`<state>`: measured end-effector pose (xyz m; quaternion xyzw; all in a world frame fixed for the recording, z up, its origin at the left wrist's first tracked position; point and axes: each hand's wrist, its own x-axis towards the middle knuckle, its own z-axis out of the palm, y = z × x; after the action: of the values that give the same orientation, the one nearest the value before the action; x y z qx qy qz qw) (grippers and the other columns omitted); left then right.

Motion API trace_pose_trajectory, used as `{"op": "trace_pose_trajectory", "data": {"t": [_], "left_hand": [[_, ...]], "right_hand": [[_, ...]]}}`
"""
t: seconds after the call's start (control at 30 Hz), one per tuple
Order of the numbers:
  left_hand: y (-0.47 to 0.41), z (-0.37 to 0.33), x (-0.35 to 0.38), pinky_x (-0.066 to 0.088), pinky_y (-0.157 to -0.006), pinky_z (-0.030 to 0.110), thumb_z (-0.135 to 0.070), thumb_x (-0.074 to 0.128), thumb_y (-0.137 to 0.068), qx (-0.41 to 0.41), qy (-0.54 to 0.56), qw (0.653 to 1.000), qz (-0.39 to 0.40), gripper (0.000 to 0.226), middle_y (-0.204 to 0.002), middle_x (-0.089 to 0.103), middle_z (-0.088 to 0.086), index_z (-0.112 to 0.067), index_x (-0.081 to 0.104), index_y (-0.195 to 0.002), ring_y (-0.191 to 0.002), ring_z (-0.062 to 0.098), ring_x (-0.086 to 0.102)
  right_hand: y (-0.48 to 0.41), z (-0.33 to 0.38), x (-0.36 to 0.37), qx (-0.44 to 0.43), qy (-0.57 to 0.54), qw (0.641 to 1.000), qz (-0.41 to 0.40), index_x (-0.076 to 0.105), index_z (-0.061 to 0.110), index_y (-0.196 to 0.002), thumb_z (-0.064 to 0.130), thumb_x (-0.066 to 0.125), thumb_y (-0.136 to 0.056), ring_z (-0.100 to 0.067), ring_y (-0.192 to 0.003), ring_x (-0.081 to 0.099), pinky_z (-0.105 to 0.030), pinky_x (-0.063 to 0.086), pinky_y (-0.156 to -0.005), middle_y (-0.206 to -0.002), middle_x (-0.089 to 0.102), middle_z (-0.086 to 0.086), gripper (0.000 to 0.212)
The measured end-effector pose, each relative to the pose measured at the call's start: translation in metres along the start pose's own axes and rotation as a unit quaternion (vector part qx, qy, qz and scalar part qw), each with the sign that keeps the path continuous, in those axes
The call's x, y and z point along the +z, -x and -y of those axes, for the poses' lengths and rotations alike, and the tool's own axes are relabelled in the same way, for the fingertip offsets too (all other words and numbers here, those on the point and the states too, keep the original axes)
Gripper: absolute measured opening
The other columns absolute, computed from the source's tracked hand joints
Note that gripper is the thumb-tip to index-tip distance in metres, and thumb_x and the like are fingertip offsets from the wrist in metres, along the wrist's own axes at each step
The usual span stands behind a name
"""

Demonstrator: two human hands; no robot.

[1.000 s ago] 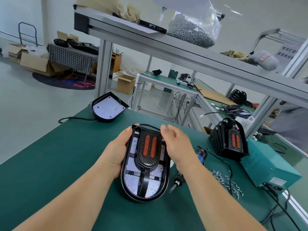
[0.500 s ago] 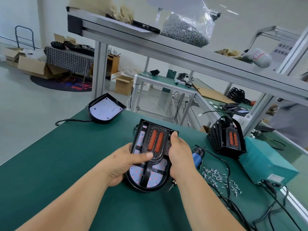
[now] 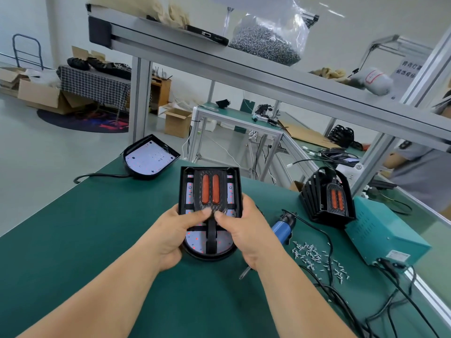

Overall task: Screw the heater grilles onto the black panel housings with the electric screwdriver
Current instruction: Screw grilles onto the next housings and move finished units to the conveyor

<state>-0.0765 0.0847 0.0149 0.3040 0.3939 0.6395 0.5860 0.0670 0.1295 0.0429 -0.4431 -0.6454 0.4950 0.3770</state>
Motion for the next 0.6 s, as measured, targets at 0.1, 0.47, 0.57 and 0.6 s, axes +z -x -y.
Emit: {"op": "trace_pose_trajectory", "data": {"t": [0.1, 0.47, 0.57, 0.6], "left_hand": [[0.0, -0.001, 0.0, 0.06, -0.077, 0.041, -0.016, 0.074, -0.069, -0.001, -0.002, 1.0, -0.008, 0.045, -0.104, 0.074, 0.02, -0.002, 0.068, -0.111, -0.088, 0.033, 0.074], [-0.006, -0.008, -0.011, 0.054, -0.093, 0.049, -0.008, 0.073, -0.084, -0.054, -0.071, 0.993, -0.08, 0.022, -0.098, 0.077, 0.015, -0.005, 0.071, -0.106, -0.09, 0.033, 0.072], [-0.003, -0.004, -0.007, 0.057, -0.083, 0.043, -0.008, 0.074, -0.083, -0.076, -0.11, 0.989, -0.067, 0.024, -0.095, 0.077, 0.014, -0.006, 0.07, -0.106, -0.085, 0.031, 0.074], [-0.001, -0.003, -0.005, 0.057, -0.082, 0.042, -0.008, 0.074, -0.083, -0.083, -0.122, 0.987, -0.06, 0.023, -0.095, 0.077, 0.014, -0.007, 0.07, -0.106, -0.085, 0.031, 0.074]], "right_hand": [[0.004, 0.0, 0.003, -0.023, 0.005, 1.0, -0.003, 0.056, 0.018, -0.128, 0.004, 0.069, -0.089, -0.021, -0.111, 0.066, -0.044, 0.05, -0.103, -0.118, 0.07, -0.004, 0.043], [0.001, -0.012, -0.099, 0.129, 0.213, 0.946, -0.206, 0.057, 0.003, -0.114, 0.045, 0.067, -0.089, -0.017, -0.045, 0.062, -0.026, 0.051, -0.046, -0.078, 0.064, -0.011, 0.05], [0.0, -0.029, -0.088, 0.164, 0.263, 0.935, -0.173, 0.047, 0.011, -0.119, 0.061, 0.07, -0.079, -0.021, -0.066, 0.065, -0.022, 0.046, -0.037, -0.095, 0.055, -0.002, 0.069], [-0.002, -0.032, -0.083, 0.166, 0.277, 0.931, -0.171, 0.044, 0.012, -0.118, 0.063, 0.072, -0.076, -0.021, -0.067, 0.064, -0.021, 0.046, -0.036, -0.092, 0.052, 0.001, 0.072]]}}
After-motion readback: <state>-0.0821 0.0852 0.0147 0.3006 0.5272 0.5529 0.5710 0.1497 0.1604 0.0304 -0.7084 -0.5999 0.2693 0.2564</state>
